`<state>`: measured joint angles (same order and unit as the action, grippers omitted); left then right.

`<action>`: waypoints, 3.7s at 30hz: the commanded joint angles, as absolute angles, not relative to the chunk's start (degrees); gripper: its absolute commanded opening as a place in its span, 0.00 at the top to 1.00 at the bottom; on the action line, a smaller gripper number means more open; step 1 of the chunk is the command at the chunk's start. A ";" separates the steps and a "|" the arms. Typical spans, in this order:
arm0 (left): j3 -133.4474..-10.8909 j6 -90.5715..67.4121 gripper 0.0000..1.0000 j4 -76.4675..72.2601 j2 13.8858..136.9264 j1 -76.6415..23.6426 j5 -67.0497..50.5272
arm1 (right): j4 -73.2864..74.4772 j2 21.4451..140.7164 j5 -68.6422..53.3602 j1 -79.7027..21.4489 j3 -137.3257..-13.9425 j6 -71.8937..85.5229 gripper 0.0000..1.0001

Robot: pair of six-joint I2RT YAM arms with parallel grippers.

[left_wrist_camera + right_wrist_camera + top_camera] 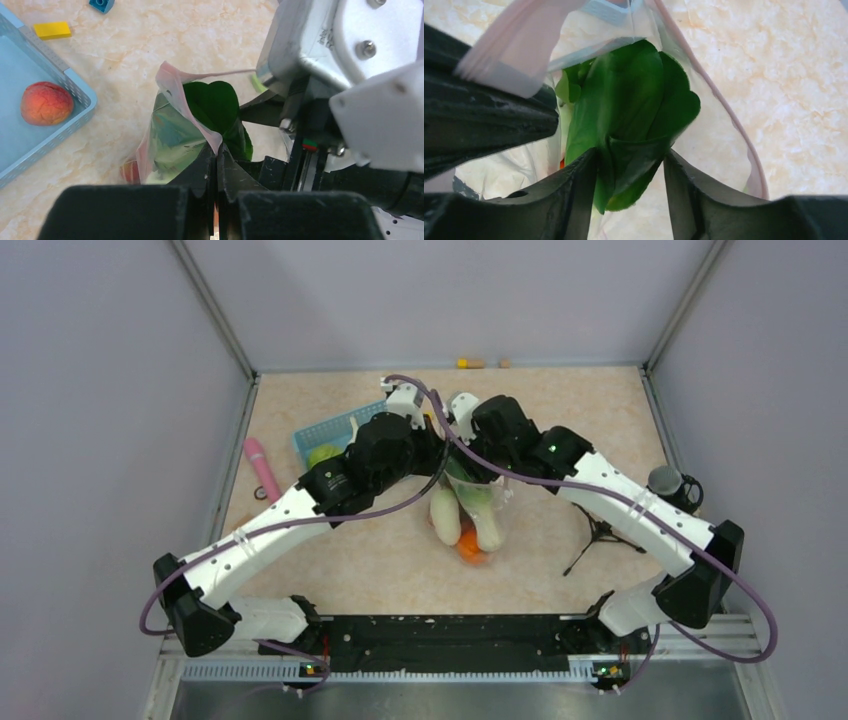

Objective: Place the food in the zip-top bag and seal the zipper
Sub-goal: Adjust the fake vegetable in the zipper food storage bag, then adjust the zipper food storage bag at the center of the board, then pick up the fake fruit from the bin.

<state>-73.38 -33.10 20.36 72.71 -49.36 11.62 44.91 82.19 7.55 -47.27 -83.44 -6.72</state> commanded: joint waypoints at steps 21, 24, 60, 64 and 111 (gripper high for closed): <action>-70.24 -31.64 1.00 10.65 66.71 -48.87 12.52 | 26.14 56.29 20.51 -48.34 -69.06 13.43 0.18; -70.05 -31.64 1.00 10.72 66.50 -48.88 12.42 | 27.25 58.24 19.26 -48.27 -69.81 14.63 0.24; -73.60 -22.75 0.02 13.31 68.76 -43.63 -2.73 | 28.41 60.75 24.12 -43.37 -71.35 16.12 1.00; -72.53 -22.12 0.02 14.92 65.92 -41.40 4.01 | 27.59 60.33 22.77 -43.42 -70.53 16.58 1.00; -85.19 -26.14 0.34 21.80 117.95 -13.18 -20.93 | 26.16 58.89 20.22 -43.41 -67.50 15.51 1.00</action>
